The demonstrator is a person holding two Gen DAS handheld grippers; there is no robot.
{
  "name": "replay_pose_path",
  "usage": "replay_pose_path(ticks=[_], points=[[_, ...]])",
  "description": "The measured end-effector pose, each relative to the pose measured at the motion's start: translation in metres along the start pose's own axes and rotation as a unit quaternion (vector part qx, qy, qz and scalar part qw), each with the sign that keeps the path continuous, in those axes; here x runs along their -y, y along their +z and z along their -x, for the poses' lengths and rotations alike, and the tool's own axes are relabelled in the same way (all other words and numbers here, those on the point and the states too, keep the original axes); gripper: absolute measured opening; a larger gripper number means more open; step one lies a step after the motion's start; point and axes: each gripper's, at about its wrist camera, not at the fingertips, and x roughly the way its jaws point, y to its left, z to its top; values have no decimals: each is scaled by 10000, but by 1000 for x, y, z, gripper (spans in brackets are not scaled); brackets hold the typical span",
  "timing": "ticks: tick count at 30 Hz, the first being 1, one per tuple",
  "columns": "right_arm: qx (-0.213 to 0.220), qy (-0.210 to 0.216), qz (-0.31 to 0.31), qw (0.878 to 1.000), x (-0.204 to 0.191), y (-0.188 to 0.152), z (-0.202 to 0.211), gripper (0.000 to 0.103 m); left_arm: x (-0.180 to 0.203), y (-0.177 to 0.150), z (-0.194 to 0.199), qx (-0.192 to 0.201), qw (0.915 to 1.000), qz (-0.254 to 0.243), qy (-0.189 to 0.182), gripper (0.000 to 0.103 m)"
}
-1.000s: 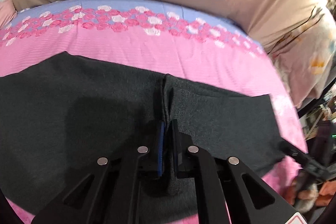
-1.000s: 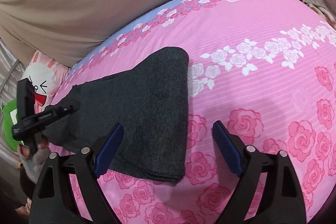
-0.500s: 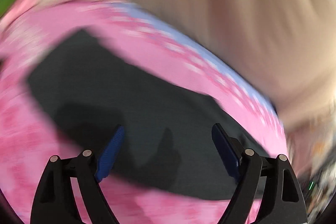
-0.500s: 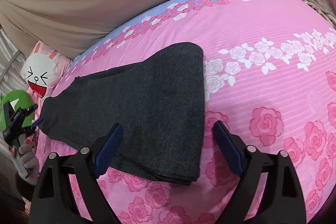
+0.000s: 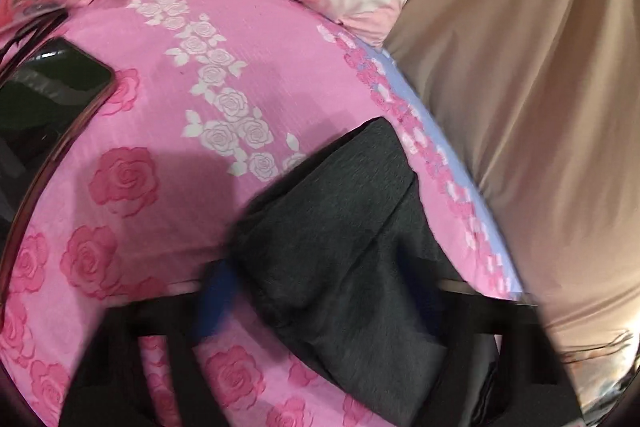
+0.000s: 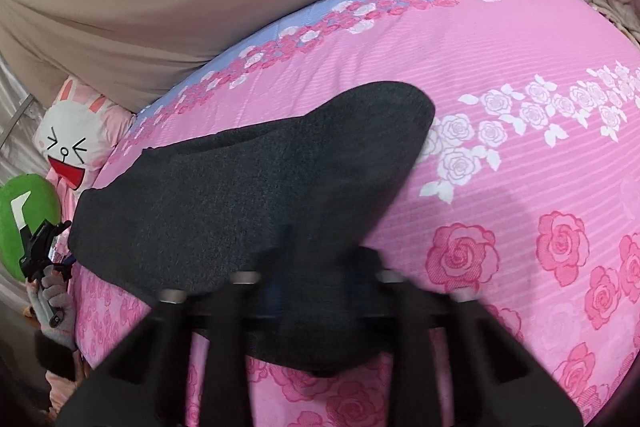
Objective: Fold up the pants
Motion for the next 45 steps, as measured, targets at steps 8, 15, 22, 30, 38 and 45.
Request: replay_pose_path(ticks=[8, 15, 22, 30, 38, 45], points=[[643, -297, 319, 9970, 19, 26, 67, 12, 56, -17, 49, 57, 9965, -535, -642, 22], [748, -1296, -599, 9869, 136, 5, 118, 20, 85, -92, 22, -546, 9912, -1102, -486, 23], [1186, -1167, 679, 9837, 48, -12, 124, 80, 54, -91, 5, -535, 9962, -594, -347, 29], [-205, -802, 1561, 9843, -42, -12, -2, 43, 41, -96, 11, -543, 9953, -398, -696, 30], [291, -225, 1137, 9928, -44, 24, 25, 8, 37, -95, 8, -556, 9938, -349, -898, 31], [-220, -531, 1255, 9904, -47, 3, -18, 31, 38, -95, 9, -561, 9936, -330, -922, 31]])
